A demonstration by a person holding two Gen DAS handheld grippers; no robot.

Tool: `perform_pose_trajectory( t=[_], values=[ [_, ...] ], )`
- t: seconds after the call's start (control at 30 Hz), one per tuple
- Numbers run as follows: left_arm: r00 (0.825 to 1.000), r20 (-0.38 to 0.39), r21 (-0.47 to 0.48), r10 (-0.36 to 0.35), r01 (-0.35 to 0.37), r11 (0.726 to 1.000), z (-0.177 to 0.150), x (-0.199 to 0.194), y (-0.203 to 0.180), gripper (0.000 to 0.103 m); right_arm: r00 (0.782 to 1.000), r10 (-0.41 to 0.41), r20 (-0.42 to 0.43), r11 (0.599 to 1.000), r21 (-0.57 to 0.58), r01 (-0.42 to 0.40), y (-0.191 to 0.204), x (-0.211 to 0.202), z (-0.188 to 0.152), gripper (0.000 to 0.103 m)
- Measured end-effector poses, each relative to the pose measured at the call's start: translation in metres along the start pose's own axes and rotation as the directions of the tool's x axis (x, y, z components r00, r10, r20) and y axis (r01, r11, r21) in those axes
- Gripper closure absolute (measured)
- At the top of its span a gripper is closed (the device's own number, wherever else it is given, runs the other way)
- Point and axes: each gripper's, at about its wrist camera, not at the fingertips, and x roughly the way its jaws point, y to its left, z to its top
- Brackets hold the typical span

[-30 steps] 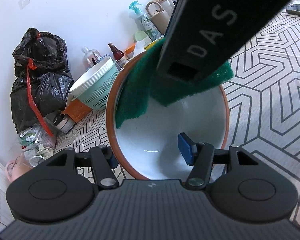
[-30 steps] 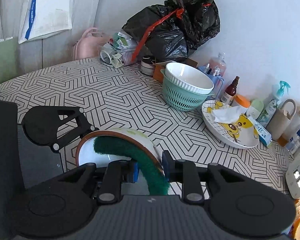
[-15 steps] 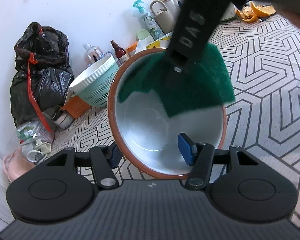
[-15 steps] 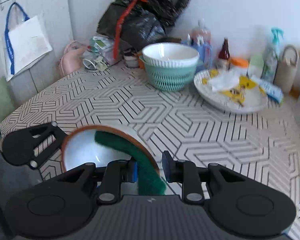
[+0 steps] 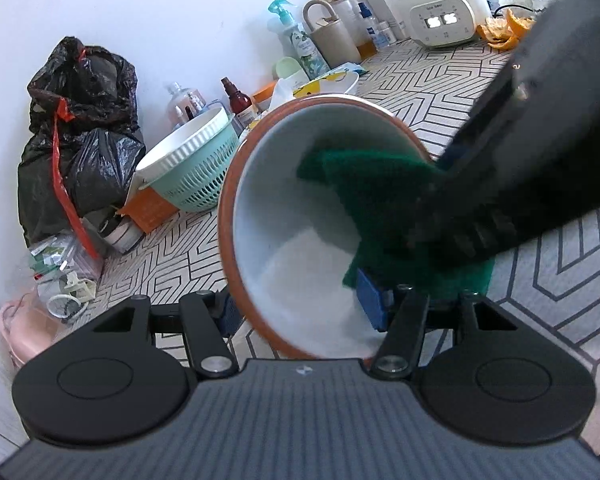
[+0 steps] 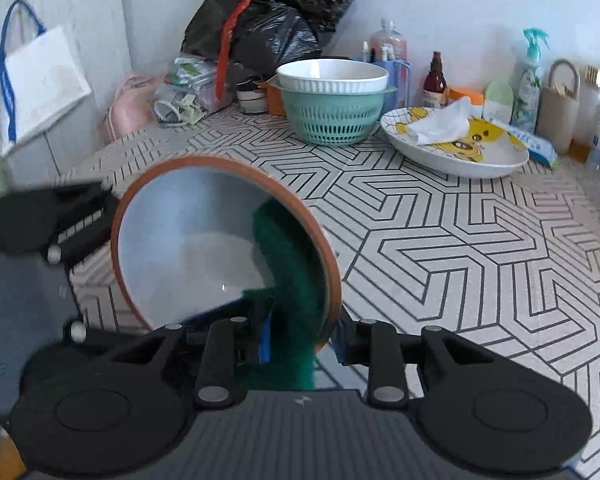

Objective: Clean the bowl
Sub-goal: 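Scrub the bowl interior with the pad while the left tool tilts the bowl, then lift the green pad out of the bowl with the right tool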

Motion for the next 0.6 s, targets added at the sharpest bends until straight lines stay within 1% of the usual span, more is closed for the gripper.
perform_pose_trajectory(
  t=[0.13, 0.2, 0.33, 0.5, 0.6],
  values=[
    [1.000, 0.005, 0.011, 0.006, -0.006, 1.000, -0.001, 0.000, -0.001, 0.047, 1.000, 0.000, -0.006, 1.000, 0.002, 0.000, -0.004, -0.001, 0.002, 0.071],
    [1.000, 0.006, 0.008, -0.002, 0.002, 1.000, -0.001, -0.001, -0.001, 0.047, 1.000, 0.000, -0.014, 1.000, 0.005, 0.000, -0.007, -0.001, 0.005, 0.071],
    [1.000, 0.006, 0.001, -0.023, 0.023, 1.000, -0.002, -0.002, 0.002, 0.047, 1.000, -0.025, -0.017, 1.000, -0.002, 0.025, -0.010, -0.006, 0.013, 0.072],
    [0.999, 0.006, -0.024, -0.043, 0.043, 0.999, -0.004, -0.002, 0.005, 0.047, 1.000, 0.005, -0.003, 0.999, 0.036, -0.005, -0.022, -0.013, 0.026, 0.072],
    [0.999, 0.000, -0.039, -0.049, 0.049, 0.998, -0.003, -0.001, 0.006, 0.046, 1.000, 0.023, 0.007, 0.998, 0.058, -0.023, -0.028, -0.017, 0.034, 0.076]
  ],
)
